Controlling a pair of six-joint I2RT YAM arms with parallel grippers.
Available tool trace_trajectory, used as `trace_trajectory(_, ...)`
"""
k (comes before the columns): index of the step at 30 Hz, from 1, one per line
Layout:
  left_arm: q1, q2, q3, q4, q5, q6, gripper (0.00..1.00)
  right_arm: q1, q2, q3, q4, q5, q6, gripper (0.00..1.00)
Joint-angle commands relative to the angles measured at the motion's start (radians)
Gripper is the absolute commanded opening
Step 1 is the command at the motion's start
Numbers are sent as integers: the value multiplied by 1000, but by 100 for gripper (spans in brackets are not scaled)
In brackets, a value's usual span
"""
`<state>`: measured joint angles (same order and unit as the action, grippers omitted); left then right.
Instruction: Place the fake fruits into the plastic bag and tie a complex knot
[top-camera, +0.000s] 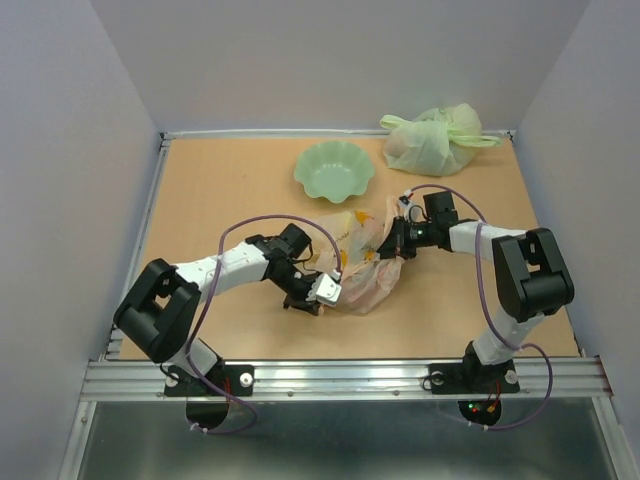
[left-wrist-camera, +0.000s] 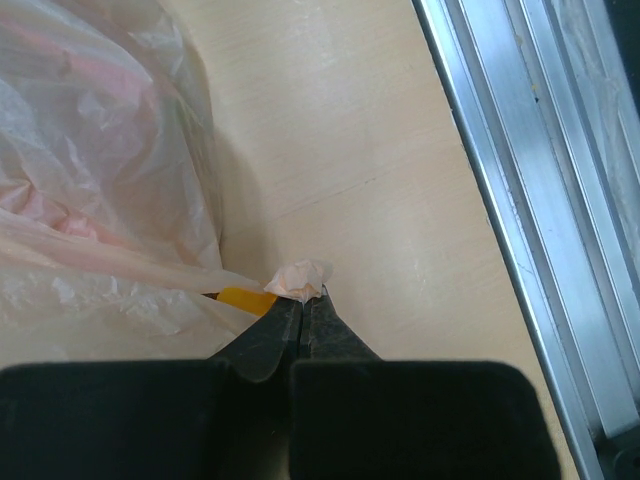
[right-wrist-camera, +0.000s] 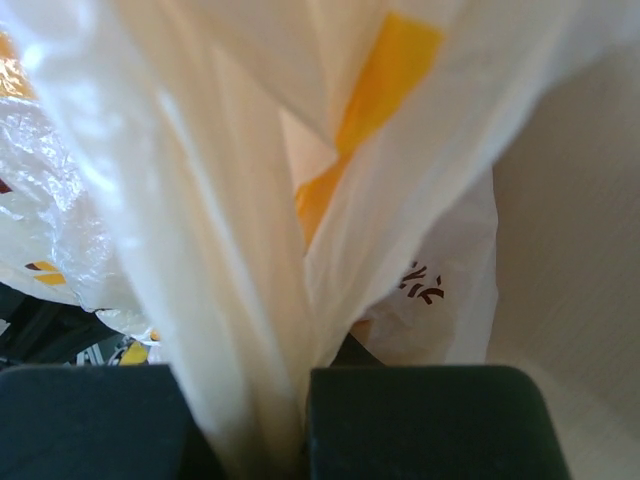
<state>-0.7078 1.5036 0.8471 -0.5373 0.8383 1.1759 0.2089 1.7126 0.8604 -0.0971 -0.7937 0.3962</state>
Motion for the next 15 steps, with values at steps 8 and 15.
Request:
trace_trajectory(8,-19,-109,211,-165,136,-125,0,-19,-264,14,7,54,-89,0)
trace_trajectory(15,-21,-161,381,123,154,-683,0,-14,-441,6,7,2,-192,0)
